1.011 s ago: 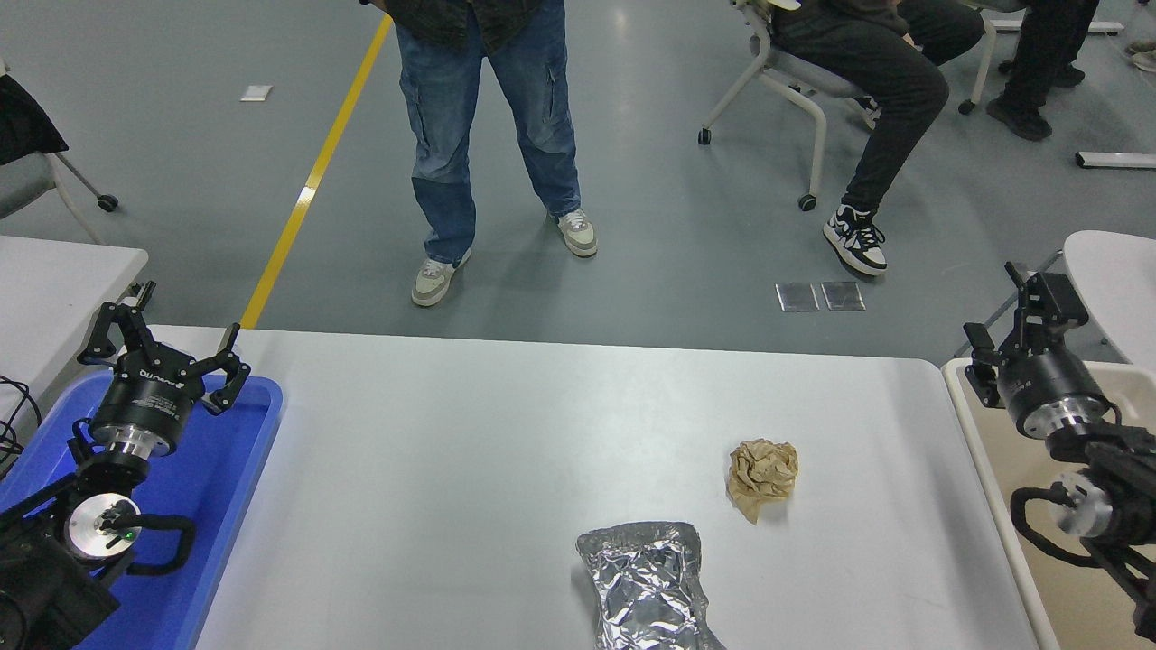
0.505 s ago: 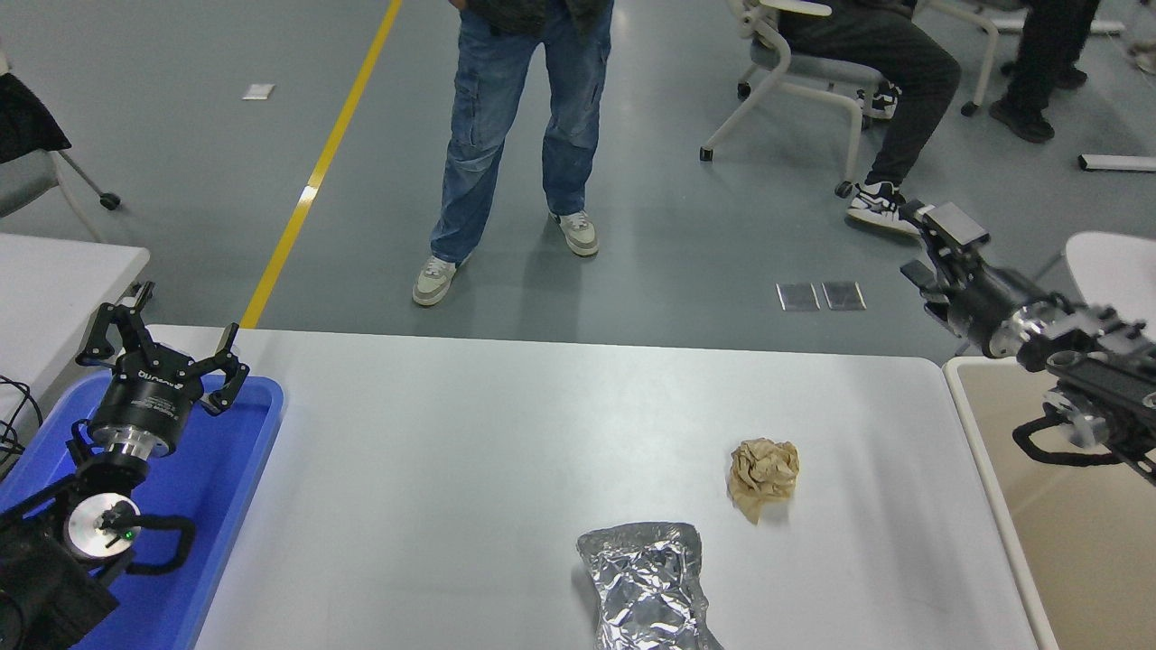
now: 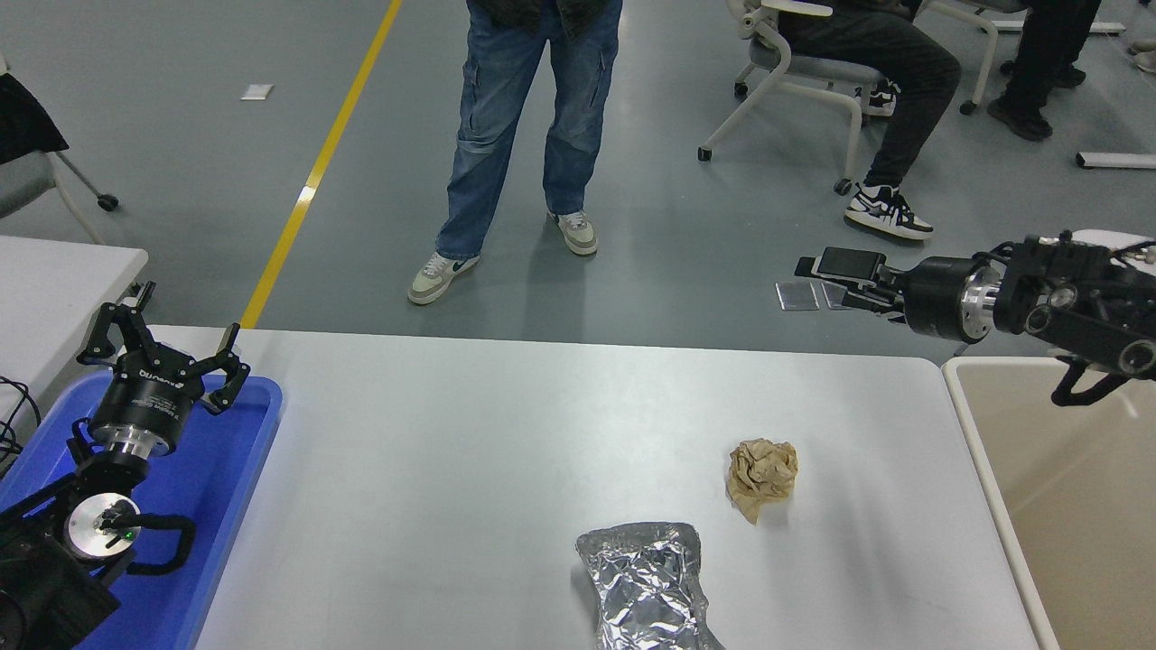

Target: Clean the table surface

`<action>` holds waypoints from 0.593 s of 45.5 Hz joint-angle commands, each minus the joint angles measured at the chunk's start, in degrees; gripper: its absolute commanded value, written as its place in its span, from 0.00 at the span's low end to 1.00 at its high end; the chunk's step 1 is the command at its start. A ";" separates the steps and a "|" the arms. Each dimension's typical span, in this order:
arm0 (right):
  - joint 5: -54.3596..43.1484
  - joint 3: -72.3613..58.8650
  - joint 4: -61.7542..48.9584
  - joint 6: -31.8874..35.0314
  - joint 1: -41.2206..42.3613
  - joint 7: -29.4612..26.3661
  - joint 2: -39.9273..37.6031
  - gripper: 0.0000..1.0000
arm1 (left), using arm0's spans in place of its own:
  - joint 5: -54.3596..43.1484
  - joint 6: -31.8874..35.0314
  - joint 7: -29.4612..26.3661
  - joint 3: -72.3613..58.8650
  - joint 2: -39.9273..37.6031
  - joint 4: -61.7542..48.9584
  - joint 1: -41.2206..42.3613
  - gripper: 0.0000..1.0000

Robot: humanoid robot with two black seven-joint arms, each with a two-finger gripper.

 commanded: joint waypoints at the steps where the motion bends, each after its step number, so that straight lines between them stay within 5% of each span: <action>1: -12.03 -4.70 10.16 3.53 2.89 0.11 -5.65 0.98 | 0.00 0.00 0.00 0.00 0.00 0.00 0.00 1.00; 27: -22.32 -2.25 33.90 3.62 0.00 0.20 -18.67 0.98 | 0.00 0.00 0.00 0.00 0.00 0.00 0.00 1.00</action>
